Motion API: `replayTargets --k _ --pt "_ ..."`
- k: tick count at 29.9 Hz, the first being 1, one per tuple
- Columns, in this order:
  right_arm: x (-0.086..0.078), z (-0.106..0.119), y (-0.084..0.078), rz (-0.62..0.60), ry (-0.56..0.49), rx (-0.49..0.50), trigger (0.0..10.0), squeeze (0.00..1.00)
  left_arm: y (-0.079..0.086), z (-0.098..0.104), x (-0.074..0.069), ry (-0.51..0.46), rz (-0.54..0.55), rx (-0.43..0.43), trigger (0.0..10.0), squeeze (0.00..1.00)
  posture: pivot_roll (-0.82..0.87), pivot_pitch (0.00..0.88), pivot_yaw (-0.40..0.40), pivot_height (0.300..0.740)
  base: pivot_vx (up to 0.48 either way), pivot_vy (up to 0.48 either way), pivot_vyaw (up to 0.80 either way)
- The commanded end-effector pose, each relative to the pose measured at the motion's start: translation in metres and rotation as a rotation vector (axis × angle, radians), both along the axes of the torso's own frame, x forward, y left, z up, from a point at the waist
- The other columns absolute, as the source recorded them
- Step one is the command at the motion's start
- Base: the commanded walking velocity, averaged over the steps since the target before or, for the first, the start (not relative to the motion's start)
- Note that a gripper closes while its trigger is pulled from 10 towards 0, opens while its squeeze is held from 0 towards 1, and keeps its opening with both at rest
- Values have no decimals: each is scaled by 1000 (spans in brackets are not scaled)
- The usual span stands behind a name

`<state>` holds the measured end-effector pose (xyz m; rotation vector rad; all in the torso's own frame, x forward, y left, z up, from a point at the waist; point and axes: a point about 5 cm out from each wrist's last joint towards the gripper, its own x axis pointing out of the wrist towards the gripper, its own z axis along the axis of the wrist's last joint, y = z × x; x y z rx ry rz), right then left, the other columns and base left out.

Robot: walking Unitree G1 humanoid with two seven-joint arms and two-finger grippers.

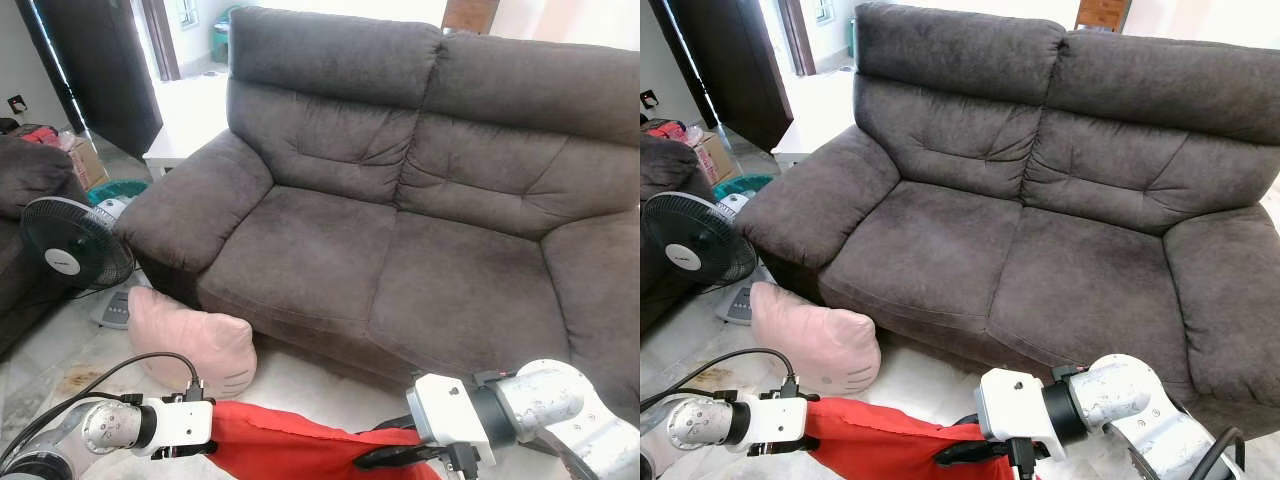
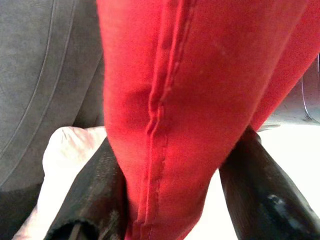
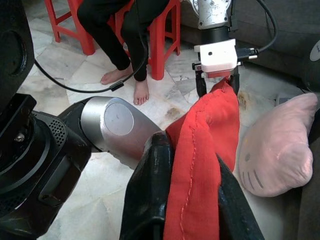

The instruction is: Move the pillow to the sofa from floor

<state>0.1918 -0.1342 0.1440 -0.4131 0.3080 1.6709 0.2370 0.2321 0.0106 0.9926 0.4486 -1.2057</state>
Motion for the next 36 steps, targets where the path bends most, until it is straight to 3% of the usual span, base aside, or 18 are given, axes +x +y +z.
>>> replayTargets --k 1,23,27,29,31,34,35,36 --pt "1 21 7 54 -88 76 10000 0 0 0 1 7 -14 15 0 0 59 0 -41 740 0 0 0" --pt "1 12 7 11 -68 70 10000 0 -7 3 2 -6 -24 -33 0 0 62 0 -37 740 0 0 0" --pt "3 9 6 -14 -67 73 10000 0 -10 10 8 -26 17 -100 0 0 64 0 -35 740 0 0 0" --pt "8 8 6 -55 -84 96 10000 0 -17 14 12 -35 50 -181 0 0 61 0 -32 740 0 0 0" --pt "9 8 6 -69 -89 104 10000 0 -19 15 13 -40 55 -193 0 0 61 0 -32 740 0 0 0" --pt "22 6 6 -180 -137 144 10000 0 -30 28 26 -111 144 -338 0 0 60 0 -32 740 0 0 0" --pt "29 1 4 -250 -158 152 10000 0 -38 39 34 -174 196 -427 0 0 61 0 -32 740 0 0 0" --pt "32 -1 3 -281 -168 155 10000 0 -40 43 38 -203 217 -458 1686 0 65 0 -32 740 0 0 0"
